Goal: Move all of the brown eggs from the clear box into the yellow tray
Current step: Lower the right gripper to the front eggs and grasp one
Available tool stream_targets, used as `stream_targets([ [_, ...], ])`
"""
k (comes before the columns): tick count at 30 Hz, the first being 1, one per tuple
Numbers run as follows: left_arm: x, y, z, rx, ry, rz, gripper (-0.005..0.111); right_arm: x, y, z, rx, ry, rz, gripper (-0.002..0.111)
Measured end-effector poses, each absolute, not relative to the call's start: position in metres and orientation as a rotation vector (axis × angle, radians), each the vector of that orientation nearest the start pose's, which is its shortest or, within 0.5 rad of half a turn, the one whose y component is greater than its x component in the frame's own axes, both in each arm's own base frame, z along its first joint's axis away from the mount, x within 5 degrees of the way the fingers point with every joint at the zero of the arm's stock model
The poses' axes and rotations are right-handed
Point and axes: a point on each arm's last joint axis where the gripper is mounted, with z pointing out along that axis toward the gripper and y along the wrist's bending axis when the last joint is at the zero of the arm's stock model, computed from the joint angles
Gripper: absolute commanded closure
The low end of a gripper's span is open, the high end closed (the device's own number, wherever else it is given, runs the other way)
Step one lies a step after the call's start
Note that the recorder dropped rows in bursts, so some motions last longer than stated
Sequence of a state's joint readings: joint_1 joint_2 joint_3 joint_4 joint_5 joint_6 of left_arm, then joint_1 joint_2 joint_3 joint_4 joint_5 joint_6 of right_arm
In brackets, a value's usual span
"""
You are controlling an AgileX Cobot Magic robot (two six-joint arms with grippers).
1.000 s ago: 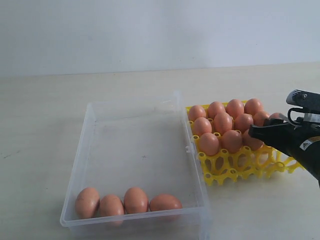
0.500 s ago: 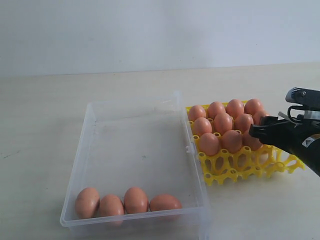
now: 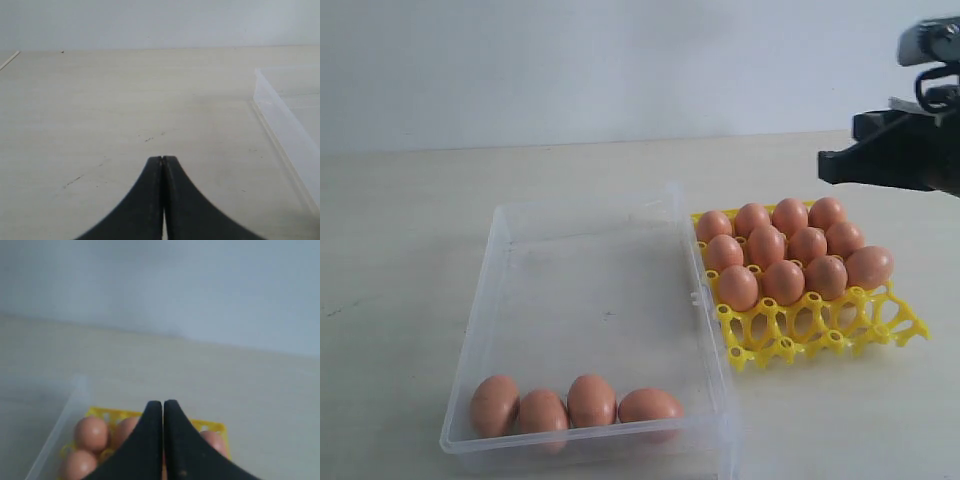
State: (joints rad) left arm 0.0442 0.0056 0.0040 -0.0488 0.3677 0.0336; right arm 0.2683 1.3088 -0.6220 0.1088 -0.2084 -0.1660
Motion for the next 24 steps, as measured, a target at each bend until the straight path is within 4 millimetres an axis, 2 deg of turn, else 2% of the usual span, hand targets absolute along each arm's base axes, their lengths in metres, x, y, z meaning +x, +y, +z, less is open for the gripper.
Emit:
stream_targets([
  [4,0.053,0.001,0.178,-0.040,1.860,0.006,0.107,0.266,0.102,0.267,-0.543,2.137,0.130,0.108],
  [9,0.053,0.001,0.178,-0.040,1.860,0.006,0.107,0.267,0.156,0.263,-0.769,2.272,0.191,0.105],
  [14,0.053,0.001,0.178,-0.040,1.860,0.006,0.107,0.261,0.211,0.238,-0.939,2.433,0.275,0.082],
  [15,0.053,0.001,0.178,-0.040,1.860,0.006,0.107,0.259,0.220,0.229,-0.976,2.479,0.283,0.067],
  [16,0.053,0.001,0.178,-0.040,1.860,0.006,0.107,0.258,0.238,0.214,-1.034,2.559,0.302,0.061],
  [17,0.053,0.001,0.178,-0.040,1.860,0.006,0.107,0.257,0.245,0.208,-1.054,2.588,0.309,0.048],
  [18,0.053,0.001,0.178,-0.040,1.860,0.006,0.107,0.256,0.261,0.194,-1.116,2.648,0.305,0.045],
  [20,0.053,0.001,0.178,-0.040,1.860,0.006,0.107,0.257,0.281,0.178,-1.187,2.694,0.297,0.044],
  [24,0.053,0.001,0.178,-0.040,1.860,0.006,0.107,0.266,0.301,0.157,-1.255,2.708,0.240,0.044],
])
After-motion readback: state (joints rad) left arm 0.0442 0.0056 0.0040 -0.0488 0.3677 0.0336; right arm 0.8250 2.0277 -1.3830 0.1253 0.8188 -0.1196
